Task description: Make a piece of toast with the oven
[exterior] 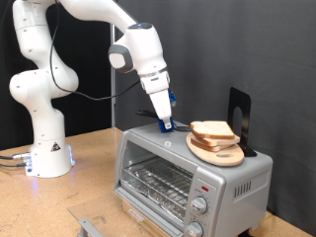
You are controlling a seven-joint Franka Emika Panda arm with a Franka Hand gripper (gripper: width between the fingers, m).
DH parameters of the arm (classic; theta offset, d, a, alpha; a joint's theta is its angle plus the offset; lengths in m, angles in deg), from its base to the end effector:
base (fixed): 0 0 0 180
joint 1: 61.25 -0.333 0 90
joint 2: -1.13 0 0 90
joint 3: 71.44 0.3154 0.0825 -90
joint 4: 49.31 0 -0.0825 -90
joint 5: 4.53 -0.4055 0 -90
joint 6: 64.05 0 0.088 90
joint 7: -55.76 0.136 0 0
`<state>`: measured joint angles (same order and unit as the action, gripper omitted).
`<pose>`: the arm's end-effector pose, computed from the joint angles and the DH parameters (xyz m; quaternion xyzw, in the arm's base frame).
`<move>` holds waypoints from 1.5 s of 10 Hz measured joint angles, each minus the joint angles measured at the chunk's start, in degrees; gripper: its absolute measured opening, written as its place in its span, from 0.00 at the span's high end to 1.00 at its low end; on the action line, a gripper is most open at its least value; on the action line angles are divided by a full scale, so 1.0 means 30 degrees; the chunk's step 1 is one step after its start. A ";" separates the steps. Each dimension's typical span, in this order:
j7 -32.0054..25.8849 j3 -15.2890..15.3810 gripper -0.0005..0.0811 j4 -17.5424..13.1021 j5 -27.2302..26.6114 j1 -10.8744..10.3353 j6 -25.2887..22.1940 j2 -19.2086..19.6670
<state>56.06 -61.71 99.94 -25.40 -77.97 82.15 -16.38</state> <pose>0.4134 0.2030 0.3387 -0.9838 -0.0873 -0.1006 0.1198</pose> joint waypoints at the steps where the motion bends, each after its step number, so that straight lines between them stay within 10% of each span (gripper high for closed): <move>1: 0.0025 0.0010 0.12 0.0001 0.0000 0.0000 -0.0050 0.0002; 2: 0.0052 0.0013 0.37 0.0002 -0.0002 0.0000 -0.0081 0.0008; 4: 0.0158 0.0014 0.40 0.0000 -0.0007 0.0000 -0.0117 0.0009; 13: 0.0393 0.0014 0.40 0.0009 -0.0008 0.0002 -0.0187 0.0016; 15: 0.0404 0.0014 0.22 0.0012 -0.0008 0.0002 -0.0221 0.0043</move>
<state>57.27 -61.67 99.97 -25.42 -77.97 81.49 -16.25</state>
